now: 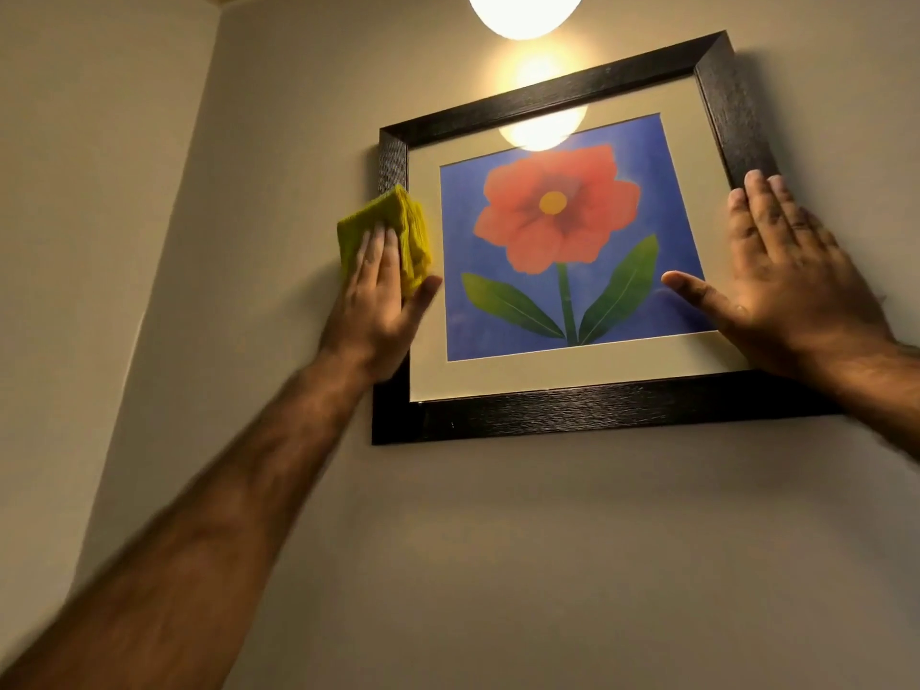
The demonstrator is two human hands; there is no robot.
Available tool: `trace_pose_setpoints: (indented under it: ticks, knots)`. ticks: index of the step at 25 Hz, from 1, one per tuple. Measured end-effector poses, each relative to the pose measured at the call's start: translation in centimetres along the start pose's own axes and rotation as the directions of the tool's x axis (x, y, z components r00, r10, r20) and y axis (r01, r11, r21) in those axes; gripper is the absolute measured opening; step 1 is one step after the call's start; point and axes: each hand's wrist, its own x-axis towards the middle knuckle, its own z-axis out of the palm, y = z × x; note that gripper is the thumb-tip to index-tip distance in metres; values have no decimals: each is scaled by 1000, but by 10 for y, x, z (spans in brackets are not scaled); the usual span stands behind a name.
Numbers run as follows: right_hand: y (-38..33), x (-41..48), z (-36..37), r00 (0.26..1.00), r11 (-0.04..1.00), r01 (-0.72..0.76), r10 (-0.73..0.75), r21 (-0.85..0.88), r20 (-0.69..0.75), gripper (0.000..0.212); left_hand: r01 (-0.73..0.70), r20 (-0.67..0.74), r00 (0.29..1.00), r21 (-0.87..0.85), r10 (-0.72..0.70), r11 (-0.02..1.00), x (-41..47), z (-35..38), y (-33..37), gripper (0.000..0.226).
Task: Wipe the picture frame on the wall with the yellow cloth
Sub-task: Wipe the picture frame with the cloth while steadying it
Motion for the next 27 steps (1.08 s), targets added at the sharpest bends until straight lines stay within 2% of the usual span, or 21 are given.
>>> trace_pose_setpoints:
  ticks: [4,9,10,13,15,18,21,24,27]
  knots:
    - [0,0,-1,1000,1000,6,-6,9,-13,113,-34,13,999,2,34,999,-122,17,2,99]
    - [-1,-1,-2,1000,1000,6,-6,17,1,113,114,25,993,26,-114,993,-204,36,38,93]
    - [-1,-2,-2,1000,1000,3,-3,19,-2,113,86,36,996,29,-87,996,-206,40,52,93]
    - [-2,-1,-3,1000,1000,4,-4,27,-9,112,-154,47,987,25,152,988,-201,59,102,92]
    - [-3,-1,-4,1000,999,5,-5,34,0,112,-206,48,978,36,204,978,-197,64,123,95]
    - [-2,-2,-4,1000,999,1,-1,36,7,112,-153,40,988,115,150,981,-200,55,109,96]
    - [-3,-2,-5,1000,999,2,-3,39,10,111,-8,13,1000,188,6,982,-203,34,64,96]
    - [-4,-2,-4,1000,999,-1,1,42,-2,112,87,17,996,169,-91,982,-198,18,29,97]
    - [-4,-3,-3,1000,999,1,0,44,-12,111,99,9,995,147,-101,984,-176,15,21,99]
